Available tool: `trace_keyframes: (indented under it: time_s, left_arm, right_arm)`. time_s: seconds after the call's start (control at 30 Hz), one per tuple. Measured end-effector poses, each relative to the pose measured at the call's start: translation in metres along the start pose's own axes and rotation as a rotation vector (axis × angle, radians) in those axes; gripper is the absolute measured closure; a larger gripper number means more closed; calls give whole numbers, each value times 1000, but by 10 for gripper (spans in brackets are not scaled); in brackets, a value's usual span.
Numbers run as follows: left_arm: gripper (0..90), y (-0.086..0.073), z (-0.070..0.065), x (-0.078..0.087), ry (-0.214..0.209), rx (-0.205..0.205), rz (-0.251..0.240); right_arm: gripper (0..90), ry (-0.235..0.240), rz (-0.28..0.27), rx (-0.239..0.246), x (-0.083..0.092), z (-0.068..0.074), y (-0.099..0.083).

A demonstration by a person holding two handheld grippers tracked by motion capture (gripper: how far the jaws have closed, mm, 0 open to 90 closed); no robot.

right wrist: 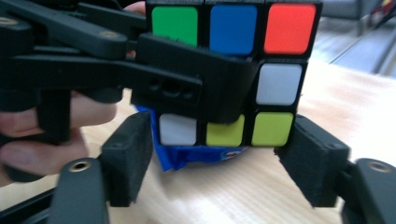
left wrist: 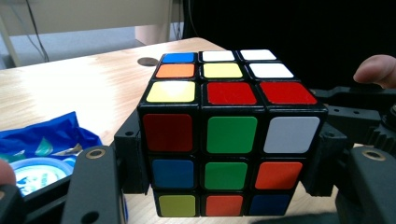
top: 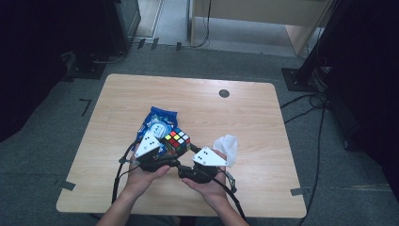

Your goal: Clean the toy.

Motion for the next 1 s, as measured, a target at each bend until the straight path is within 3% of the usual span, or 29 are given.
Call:
trace_keyframes:
  time_s: [0.13, 0.37, 0.5, 0.67, 0.83, 1.0]
  left_arm:
    - [337, 1, 1, 1, -12, 8, 2]
    - [330, 2, 2, 0, -28, 1, 45]
    - [316, 5, 3, 0, -49, 5, 71]
    - [311, 7, 3, 0, -44, 7, 108]
    - [307, 7, 4, -4, -47, 11, 176]
    - [312, 6, 7, -5, -64, 18, 226]
  right_arm:
    - [347, -15, -22, 24, 1, 1, -1]
    - [350, -10, 1, 94, 2, -1, -4]
    - [351, -26, 26, 189, 4, 1, -6]
    - [351, -46, 64, 303, 3, 6, -10]
    - [351, -61, 99, 379, 1, 9, -14]
    - [350, -60, 123, 417, 0, 8, -17]
Point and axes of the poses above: each handheld gripper's, and its own axes: x roughly backward along the jaws, y roughly out of its top, z roughly to its left, the point moved 1 cm from there along -x, roughly forward along the jaws, and after that the axes turned 12 degrees about y, right-handed, at the moved point
